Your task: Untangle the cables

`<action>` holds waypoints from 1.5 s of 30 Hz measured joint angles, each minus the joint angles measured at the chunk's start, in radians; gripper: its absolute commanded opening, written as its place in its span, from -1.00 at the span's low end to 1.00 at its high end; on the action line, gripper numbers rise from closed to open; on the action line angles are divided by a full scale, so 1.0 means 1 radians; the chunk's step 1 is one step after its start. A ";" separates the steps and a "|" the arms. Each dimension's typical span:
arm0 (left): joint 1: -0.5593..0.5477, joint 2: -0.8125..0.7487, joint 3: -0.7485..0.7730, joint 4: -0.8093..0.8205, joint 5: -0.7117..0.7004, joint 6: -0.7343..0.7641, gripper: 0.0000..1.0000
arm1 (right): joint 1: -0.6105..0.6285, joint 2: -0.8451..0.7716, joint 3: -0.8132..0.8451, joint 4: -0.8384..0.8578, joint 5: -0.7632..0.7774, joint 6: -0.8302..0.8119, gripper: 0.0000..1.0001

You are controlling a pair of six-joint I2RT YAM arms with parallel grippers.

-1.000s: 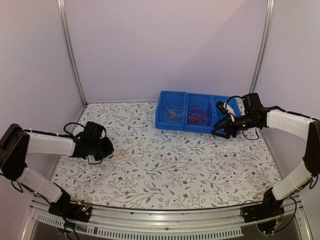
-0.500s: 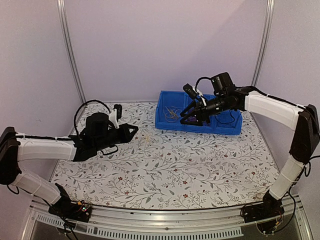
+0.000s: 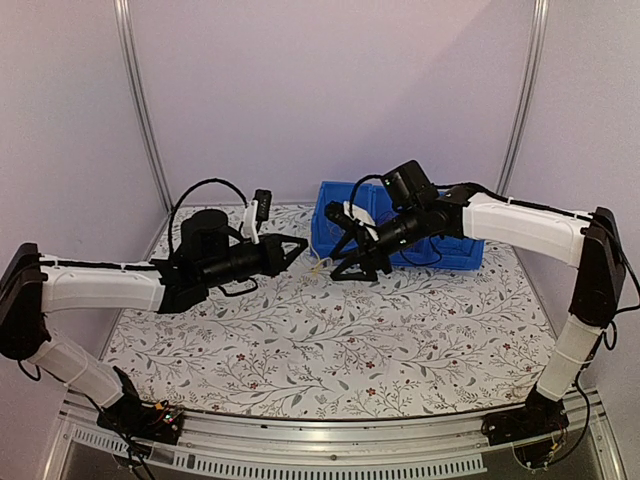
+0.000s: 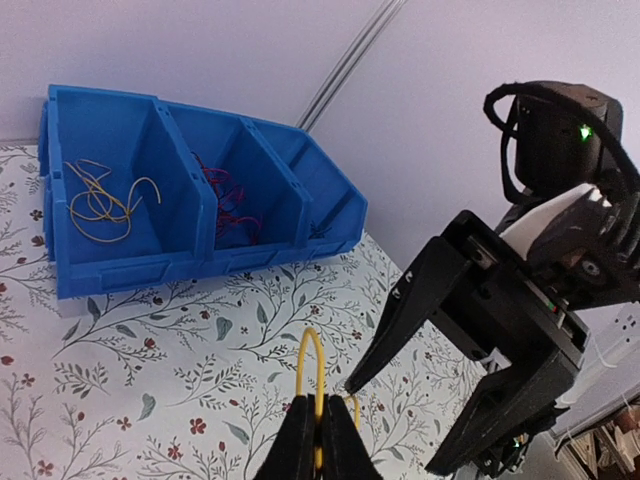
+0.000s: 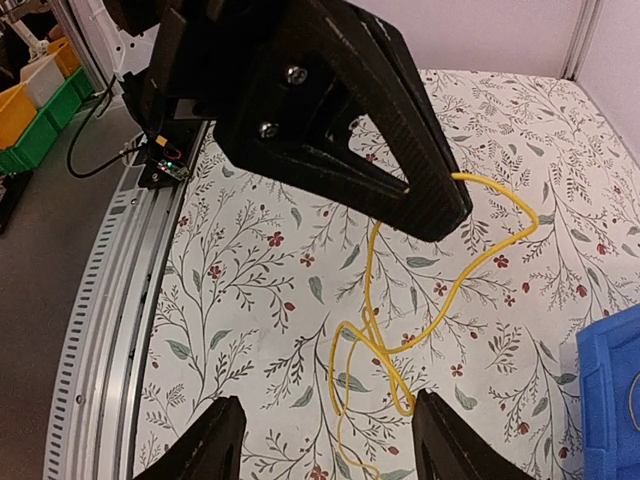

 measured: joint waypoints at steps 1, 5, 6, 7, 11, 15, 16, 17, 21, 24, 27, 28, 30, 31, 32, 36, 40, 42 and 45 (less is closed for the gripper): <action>-0.002 0.005 0.005 0.001 0.013 0.002 -1.00 | 0.002 0.000 0.000 0.002 0.010 -0.011 0.22; -0.010 0.020 0.020 0.003 0.048 0.007 -1.00 | 0.007 0.001 0.000 0.001 0.035 -0.049 0.15; -0.011 0.022 0.021 0.003 0.054 0.007 -1.00 | 0.009 0.002 0.000 0.001 0.039 -0.056 0.09; -0.012 0.023 0.023 0.003 0.060 0.008 -1.00 | 0.011 0.004 0.000 0.001 0.042 -0.064 0.03; -0.013 0.024 0.027 0.003 0.069 0.011 -1.00 | 0.018 0.015 0.000 0.001 0.055 -0.084 -0.42; -0.014 0.031 0.032 0.001 0.066 0.023 -0.35 | 0.020 0.016 0.000 0.003 0.065 -0.089 -1.00; -0.014 0.033 0.034 0.000 0.058 0.031 -0.19 | 0.020 0.016 0.000 0.004 0.065 -0.090 -1.00; -0.016 0.037 0.036 -0.004 0.043 0.031 -0.08 | 0.020 0.016 0.000 0.003 0.067 -0.087 -1.00; -0.023 0.038 0.018 -0.001 -0.035 0.069 0.12 | 0.021 0.000 0.004 -0.007 0.071 -0.073 -1.00; -0.038 0.027 -0.052 0.034 -0.080 0.099 0.15 | 0.021 -0.013 0.044 -0.028 0.069 -0.047 -1.00; -0.077 0.028 -0.131 0.060 -0.121 0.137 0.16 | 0.021 -0.025 0.105 -0.031 0.060 -0.011 -1.00; -0.090 0.029 -0.148 0.068 -0.130 0.149 0.17 | 0.021 -0.027 0.121 -0.031 0.059 0.000 -1.00; -0.108 0.036 -0.162 0.081 -0.144 0.166 0.17 | 0.021 -0.029 0.156 -0.032 0.060 0.018 -1.00; -0.116 0.044 -0.163 0.094 -0.149 0.174 0.17 | 0.021 -0.029 0.175 -0.033 0.064 0.028 -1.00; -0.119 0.055 -0.163 0.109 -0.153 0.182 0.17 | 0.021 -0.029 0.190 -0.036 0.069 0.033 -1.00; -0.132 0.127 -0.157 0.168 -0.184 0.209 0.17 | 0.021 -0.029 0.278 -0.056 0.081 0.054 -1.00; -0.134 0.243 -0.112 0.185 -0.203 0.239 0.01 | 0.021 -0.027 0.359 -0.070 0.080 0.069 -1.00; -0.134 0.298 -0.079 0.188 -0.195 0.249 -0.23 | 0.021 -0.026 0.384 -0.073 0.080 0.074 -1.00; -0.135 0.364 -0.032 0.198 -0.154 0.260 -0.56 | 0.021 -0.026 0.394 -0.077 0.082 0.077 -1.00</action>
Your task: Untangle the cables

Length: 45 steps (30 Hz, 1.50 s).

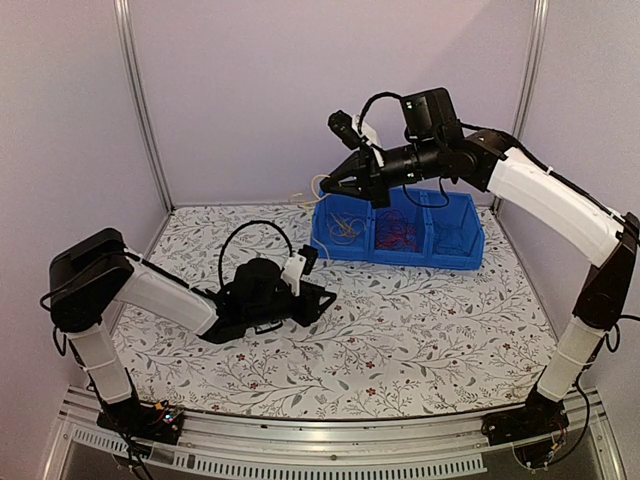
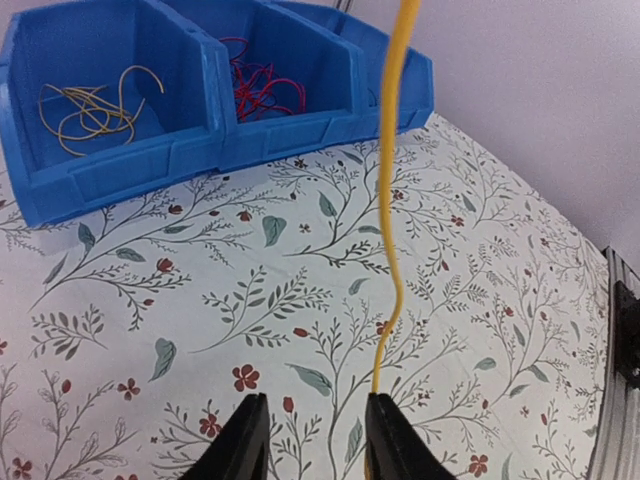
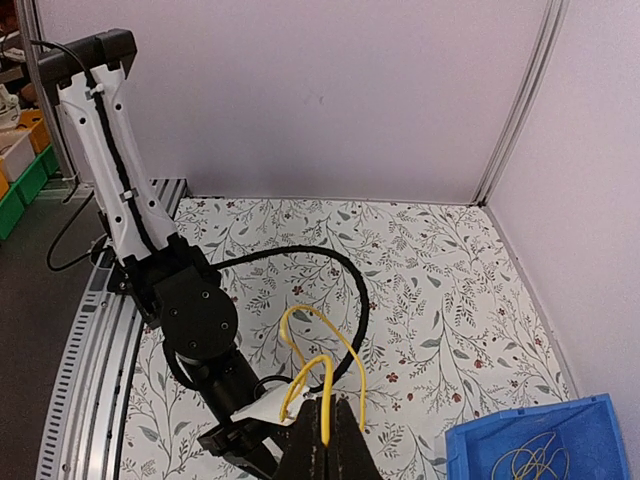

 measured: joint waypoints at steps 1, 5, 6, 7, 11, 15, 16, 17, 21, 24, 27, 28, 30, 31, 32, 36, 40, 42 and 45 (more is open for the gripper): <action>0.000 0.011 0.008 0.006 0.014 -0.003 -0.65 | 0.000 0.001 0.000 -0.003 0.002 0.001 -1.00; -0.002 0.043 0.016 0.053 0.078 -0.011 -0.97 | 0.000 0.009 0.000 -0.015 0.014 0.001 -1.00; -0.002 0.048 0.015 0.066 0.089 -0.016 -1.00 | 0.000 0.010 0.000 -0.015 0.016 0.001 -1.00; -0.002 0.050 0.014 0.081 0.101 -0.021 -1.00 | 0.000 0.010 0.000 -0.016 0.019 0.001 -1.00; -0.002 0.051 -0.003 0.143 0.126 -0.038 -1.00 | -0.008 0.014 0.000 -0.016 0.020 0.001 -1.00; -0.002 0.051 -0.021 0.175 0.142 -0.048 -1.00 | -0.021 0.019 0.000 -0.015 0.021 0.001 -1.00; -0.002 0.051 -0.026 0.181 0.143 -0.050 -1.00 | -0.028 0.020 0.000 -0.015 0.023 0.001 -1.00; -0.002 0.051 -0.031 0.187 0.145 -0.053 -0.86 | -0.034 0.021 0.002 -0.016 0.023 0.001 -1.00; -0.003 0.052 -0.055 0.193 0.150 -0.065 -0.34 | -0.068 0.022 0.025 -0.013 0.024 0.001 -1.00; -0.003 0.058 -0.069 0.204 0.148 -0.084 -0.30 | -0.083 0.022 0.034 -0.005 0.027 0.001 -1.00; -0.003 0.059 -0.084 0.219 0.139 -0.097 -0.22 | -0.085 0.022 0.034 -0.005 0.027 0.001 -1.00; -0.003 0.059 -0.087 0.230 0.135 -0.103 -0.18 | -0.085 0.022 0.034 -0.004 0.026 0.001 -1.00; -0.003 0.059 -0.095 0.253 0.121 -0.118 -0.10 | -0.085 0.022 0.033 -0.003 0.023 0.001 -1.00; -0.003 0.059 -0.098 0.262 0.113 -0.123 -0.07 | -0.084 0.022 0.032 -0.004 0.022 0.002 -1.00; -0.003 0.059 -0.100 0.270 0.102 -0.134 -0.06 | -0.084 0.022 0.031 -0.004 0.022 0.002 -1.00; -0.002 0.053 -0.104 0.297 0.059 -0.151 0.03 | -0.084 0.022 0.026 -0.002 0.021 0.002 -1.00; -0.002 0.038 -0.110 0.336 0.048 -0.155 0.11 | -0.084 0.022 0.018 -0.001 0.019 0.004 -1.00; -0.002 0.034 -0.110 0.352 0.045 -0.154 0.13 | -0.084 0.023 0.017 0.000 0.019 0.006 -1.00; -0.002 0.037 -0.104 0.371 0.048 -0.150 0.15 | -0.084 0.023 0.017 0.004 0.014 0.010 -1.00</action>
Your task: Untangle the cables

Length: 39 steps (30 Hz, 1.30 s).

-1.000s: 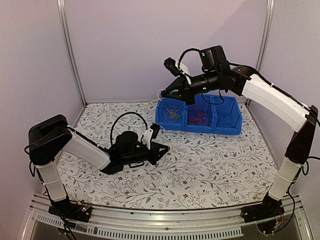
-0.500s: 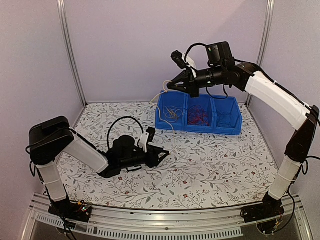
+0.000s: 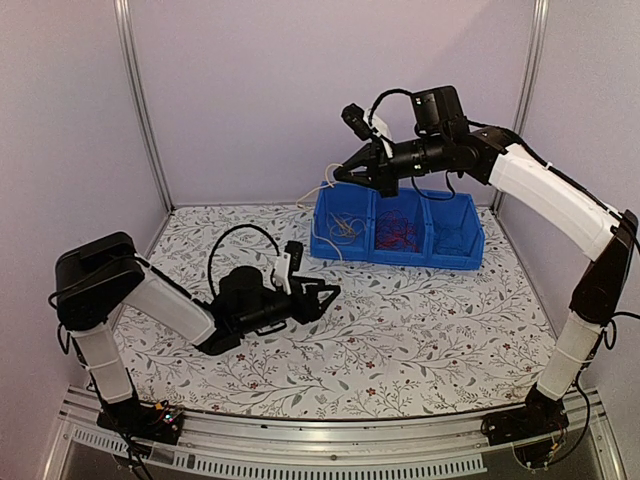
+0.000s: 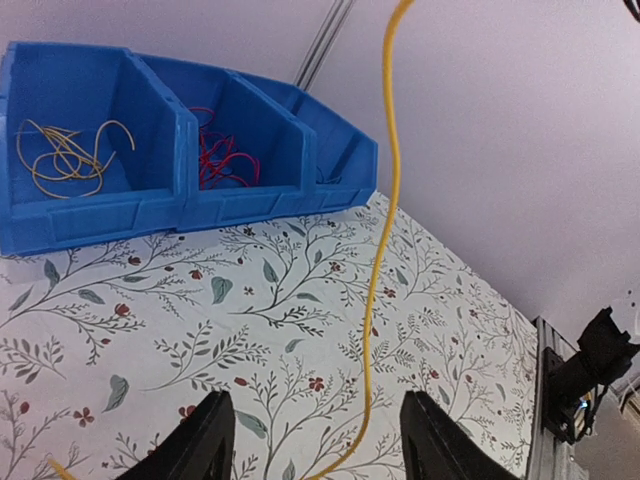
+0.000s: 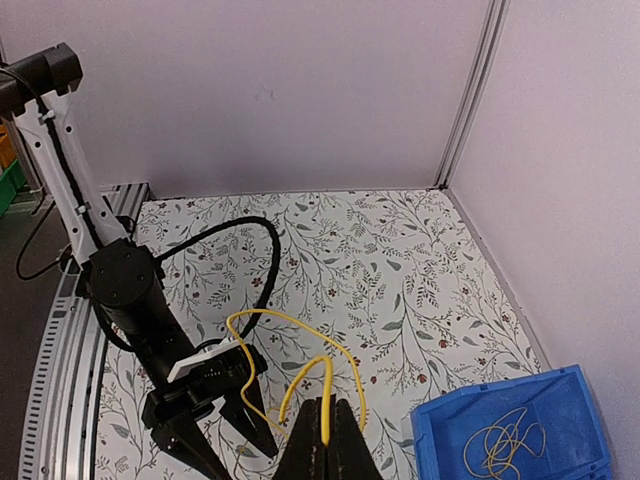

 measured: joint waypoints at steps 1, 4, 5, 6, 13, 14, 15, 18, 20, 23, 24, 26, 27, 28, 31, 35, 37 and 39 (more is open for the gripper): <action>0.000 0.004 0.006 0.003 0.005 0.000 0.15 | 0.000 0.000 0.000 0.000 -0.003 0.003 -1.00; 0.000 0.035 0.053 0.016 0.021 0.000 0.13 | 0.000 0.000 0.000 0.000 -0.014 0.010 -1.00; 0.000 0.048 0.071 0.019 0.029 0.000 0.07 | 0.000 0.000 0.000 0.000 -0.018 0.011 -1.00; 0.000 0.062 0.089 0.023 0.037 0.000 -0.07 | 0.000 0.000 0.000 0.000 -0.021 0.014 -1.00; 0.014 0.138 0.164 0.043 0.078 -0.027 -1.00 | 0.000 0.000 -0.005 0.001 -0.020 0.023 -1.00; 0.017 0.145 0.160 0.056 0.078 -0.039 -1.00 | -0.001 0.000 -0.004 0.001 -0.016 0.023 -1.00; 0.022 0.151 0.147 0.081 0.081 -0.056 -1.00 | -0.002 0.000 -0.002 -0.001 -0.013 0.022 -1.00; 0.047 0.176 0.074 0.161 0.082 -0.125 -1.00 | -0.024 0.002 0.037 -0.014 0.000 0.022 -1.00; 0.069 0.205 0.024 0.200 0.084 -0.183 -1.00 | -0.054 0.005 0.091 -0.014 0.003 0.028 -1.00; 0.104 0.262 -0.047 0.268 0.084 -0.273 -1.00 | -0.132 0.005 0.194 -0.001 0.013 0.047 -1.00; 0.116 0.278 -0.066 0.308 0.084 -0.302 -1.00 | -0.151 0.005 0.212 -0.003 0.014 0.051 -1.00; 0.132 0.293 -0.089 0.368 0.084 -0.352 -1.00 | -0.189 0.007 0.241 -0.007 0.019 0.063 -1.00; 0.138 0.293 -0.095 0.384 0.083 -0.373 -1.00 | -0.199 0.008 0.245 -0.007 0.021 0.068 -1.00; 0.141 0.293 -0.099 0.391 0.083 -0.389 -1.00 | -0.208 0.009 0.245 -0.003 0.023 0.072 -1.00; 0.147 0.289 -0.102 0.389 0.088 -0.409 -1.00 | -0.214 0.013 0.218 0.032 0.023 0.077 -1.00; 0.156 0.254 -0.072 0.353 0.111 -0.391 -1.00 | -0.217 0.041 0.177 0.093 0.021 0.082 -1.00; 0.161 0.219 -0.019 0.296 0.120 -0.365 -1.00 | -0.219 0.077 0.176 0.116 0.022 0.084 -1.00; 0.169 0.175 0.074 0.224 0.123 -0.329 -1.00 | -0.219 0.123 0.176 0.139 0.024 0.087 -1.00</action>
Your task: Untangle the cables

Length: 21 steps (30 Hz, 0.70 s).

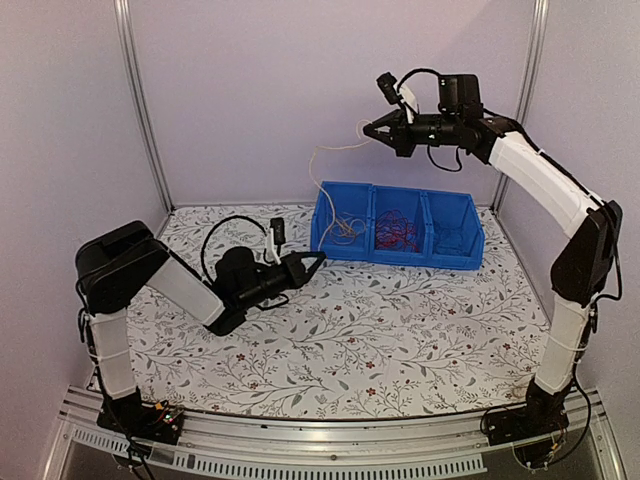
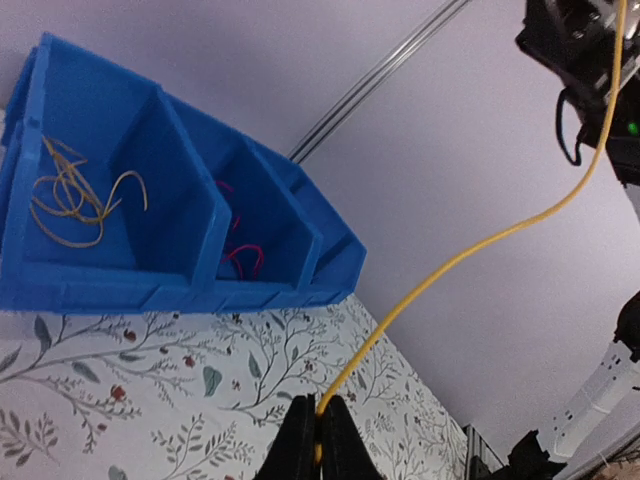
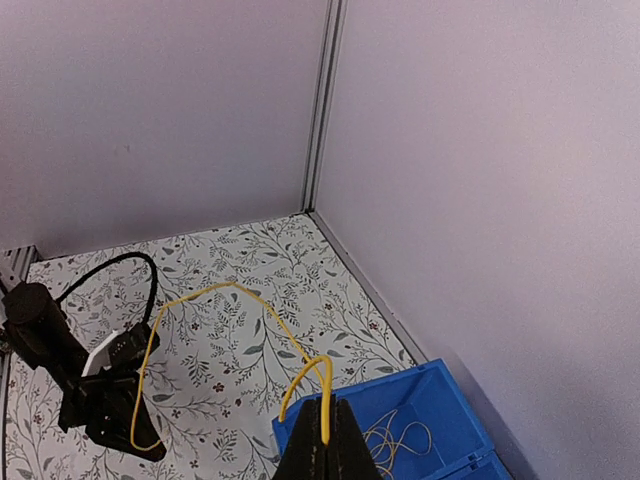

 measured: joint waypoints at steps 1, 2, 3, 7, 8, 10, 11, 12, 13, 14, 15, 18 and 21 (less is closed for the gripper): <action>0.004 -0.018 0.043 -0.031 0.000 0.015 -1.00 | 0.000 0.022 0.000 0.008 0.003 0.002 -1.00; 0.010 -0.035 0.093 -0.063 0.001 0.031 -1.00 | 0.000 0.051 -0.001 0.018 0.009 0.003 -1.00; 0.016 -0.046 0.141 -0.091 0.001 0.045 -1.00 | 0.000 0.075 -0.002 0.026 0.013 0.005 -1.00; 0.051 -0.040 0.342 -0.225 0.000 0.079 -1.00 | 0.000 0.182 -0.005 0.052 0.049 0.007 -1.00; 0.062 -0.026 0.394 -0.259 0.000 0.085 -1.00 | 0.000 0.211 -0.004 0.060 0.063 0.007 -0.97; 0.082 0.014 0.508 -0.336 -0.003 0.095 -1.00 | -0.001 0.265 -0.002 0.068 0.082 0.007 -0.71; 0.092 0.039 0.559 -0.373 -0.005 0.097 -1.00 | -0.001 0.290 0.004 0.071 0.092 0.007 -0.65; 0.102 0.067 0.612 -0.413 -0.005 0.098 -1.00 | -0.002 0.323 0.013 0.072 0.103 0.008 -0.54; 0.111 0.099 0.666 -0.454 -0.001 0.098 -1.00 | -0.003 0.349 0.022 0.072 0.115 0.011 -0.40; 0.123 0.143 0.734 -0.506 0.010 0.098 -1.00 | -0.005 0.378 0.033 0.071 0.121 0.010 -0.24; 0.135 0.189 0.803 -0.553 0.025 0.100 -1.00 | -0.007 0.399 0.037 0.071 0.124 0.016 -0.08; 0.165 0.306 0.954 -0.665 0.066 0.118 -1.00 | -0.023 0.432 0.032 0.061 0.120 0.035 0.21; 0.185 0.370 1.012 -0.756 0.093 0.140 -1.00 | -0.047 0.422 0.004 0.062 0.104 0.037 0.31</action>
